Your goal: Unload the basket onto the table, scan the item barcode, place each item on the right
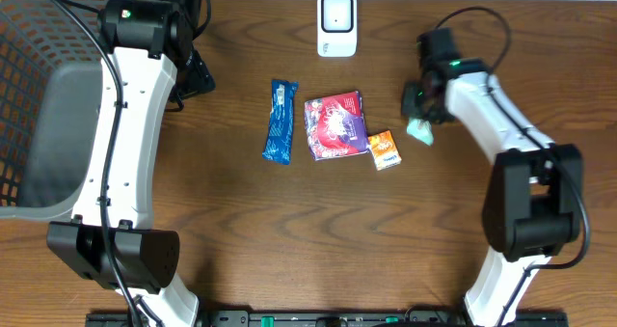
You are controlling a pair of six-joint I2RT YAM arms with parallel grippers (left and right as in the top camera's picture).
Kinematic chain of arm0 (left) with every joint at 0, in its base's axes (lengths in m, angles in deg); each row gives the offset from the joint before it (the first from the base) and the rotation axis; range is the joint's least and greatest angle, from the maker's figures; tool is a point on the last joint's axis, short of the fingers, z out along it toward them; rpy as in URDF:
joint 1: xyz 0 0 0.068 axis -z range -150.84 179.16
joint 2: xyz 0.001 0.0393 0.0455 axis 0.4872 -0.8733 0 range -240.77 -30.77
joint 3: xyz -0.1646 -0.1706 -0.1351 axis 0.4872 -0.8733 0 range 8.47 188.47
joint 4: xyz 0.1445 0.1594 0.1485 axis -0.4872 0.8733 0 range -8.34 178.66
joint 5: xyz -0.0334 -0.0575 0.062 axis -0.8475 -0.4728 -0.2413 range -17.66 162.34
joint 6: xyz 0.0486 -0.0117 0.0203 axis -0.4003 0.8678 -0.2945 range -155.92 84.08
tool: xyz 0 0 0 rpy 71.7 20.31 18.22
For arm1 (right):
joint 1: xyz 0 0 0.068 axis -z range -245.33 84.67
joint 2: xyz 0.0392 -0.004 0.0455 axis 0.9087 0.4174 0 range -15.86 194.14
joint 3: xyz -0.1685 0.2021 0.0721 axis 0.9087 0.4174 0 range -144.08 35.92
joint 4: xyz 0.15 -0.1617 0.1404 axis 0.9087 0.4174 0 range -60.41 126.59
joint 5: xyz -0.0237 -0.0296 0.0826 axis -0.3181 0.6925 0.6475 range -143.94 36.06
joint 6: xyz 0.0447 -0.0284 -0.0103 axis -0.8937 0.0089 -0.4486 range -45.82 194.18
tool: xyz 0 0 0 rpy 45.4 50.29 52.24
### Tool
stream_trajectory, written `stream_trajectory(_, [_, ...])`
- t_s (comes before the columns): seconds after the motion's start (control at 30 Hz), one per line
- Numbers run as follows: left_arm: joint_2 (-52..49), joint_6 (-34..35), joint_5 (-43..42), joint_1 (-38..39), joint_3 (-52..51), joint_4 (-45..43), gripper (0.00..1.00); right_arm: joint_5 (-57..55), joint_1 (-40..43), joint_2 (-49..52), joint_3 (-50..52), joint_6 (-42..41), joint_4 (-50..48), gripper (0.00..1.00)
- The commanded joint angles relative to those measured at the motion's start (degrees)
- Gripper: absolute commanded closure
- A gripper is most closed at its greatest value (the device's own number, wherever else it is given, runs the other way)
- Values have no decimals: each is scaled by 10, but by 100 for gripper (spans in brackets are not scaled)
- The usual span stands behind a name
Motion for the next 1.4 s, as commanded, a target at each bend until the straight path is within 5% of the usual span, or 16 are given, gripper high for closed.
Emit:
stream_trajectory(0.0, [-1, -3, 2, -2, -4, 2, 2, 259, 63, -2, -5, 41, -4, 99])
stream_trajectory(0.47, [-1, -3, 2, -2, -4, 2, 2, 683, 237, 63, 115, 47, -183, 99])
stream_trajectory(0.6, [-1, -3, 2, -2, -4, 2, 2, 572, 258, 96, 115, 46, -147, 97])
stream_trajectory(0.8, [-1, -3, 2, -2, -4, 2, 2, 300, 266, 61, 113, 65, -56, 76])
stream_trajectory(1.07, [-1, -3, 2, -2, -4, 2, 2, 210, 268, -50, 105, 67, -11, 48])
stream_trajectory(1.23, [-1, -3, 2, -2, -4, 2, 2, 213, 244, -106, 105, 65, -10, 58])
stream_trajectory(1.27, [-1, -3, 2, -2, -4, 2, 2, 215, 235, -109, 105, 65, -11, 64])
stream_trajectory(1.33, [-1, -3, 2, -2, -4, 2, 2, 215, 208, -108, 105, 65, -11, 99])
stream_trajectory(1.37, [-1, -3, 2, -2, -4, 2, 2, 214, 195, -106, 106, 66, -12, 99])
